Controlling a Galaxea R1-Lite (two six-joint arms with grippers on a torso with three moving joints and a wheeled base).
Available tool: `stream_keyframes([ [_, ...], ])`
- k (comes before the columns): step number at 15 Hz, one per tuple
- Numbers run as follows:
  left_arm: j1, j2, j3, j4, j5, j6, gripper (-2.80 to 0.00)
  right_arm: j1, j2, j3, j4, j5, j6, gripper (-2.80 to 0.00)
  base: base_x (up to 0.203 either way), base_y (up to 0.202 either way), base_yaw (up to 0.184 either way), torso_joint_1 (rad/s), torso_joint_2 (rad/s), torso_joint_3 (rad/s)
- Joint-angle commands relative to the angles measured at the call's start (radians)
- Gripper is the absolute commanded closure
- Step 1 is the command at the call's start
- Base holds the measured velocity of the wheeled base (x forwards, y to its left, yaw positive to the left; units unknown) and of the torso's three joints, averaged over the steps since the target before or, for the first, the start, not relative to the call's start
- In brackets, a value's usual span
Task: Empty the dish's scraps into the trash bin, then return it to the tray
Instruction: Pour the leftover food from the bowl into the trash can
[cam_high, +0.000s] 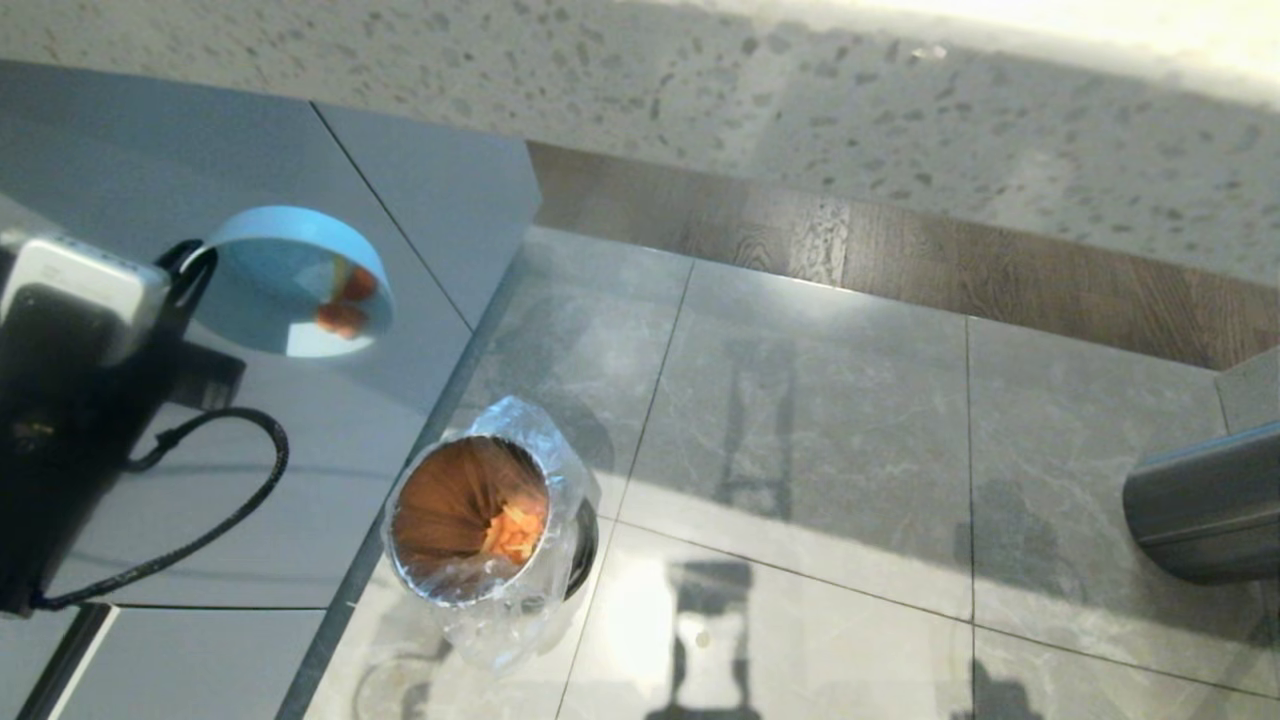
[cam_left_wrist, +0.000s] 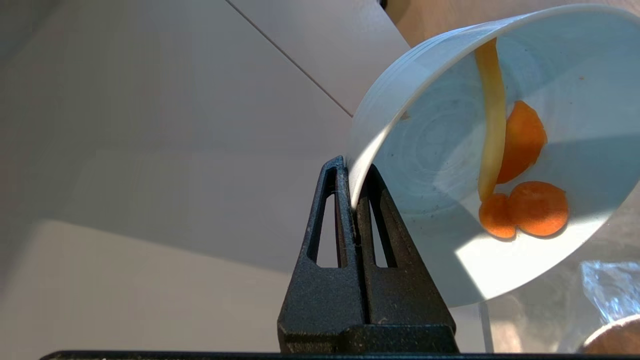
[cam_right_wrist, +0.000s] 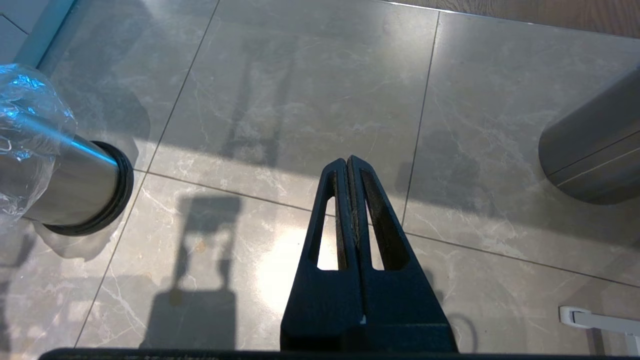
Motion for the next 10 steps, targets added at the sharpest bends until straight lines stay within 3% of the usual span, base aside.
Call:
stream_keyframes([
  [1,0.0,-0.008,0.007,-0.048,0.002,0.004,0.0,0.0,0.0,0.001,0.0,0.0,0.0,0.0,0.0,0.0,0.0,0.0,0.0,0.0],
  [7,0.001,-0.068,0.065,-0.095,0.005,0.004,0.0,0.0,0.0,0.001,0.0,0.0,0.0,0.0,0.0,0.0,0.0,0.0,0.0,0.0],
  [10,0.002,-0.094,0.034,-0.095,0.023,0.007,0.0,0.0,0.0,0.0,0.0,0.0,0.0,0.0,0.0,0.0,0.0,0.0,0.0,0.0],
])
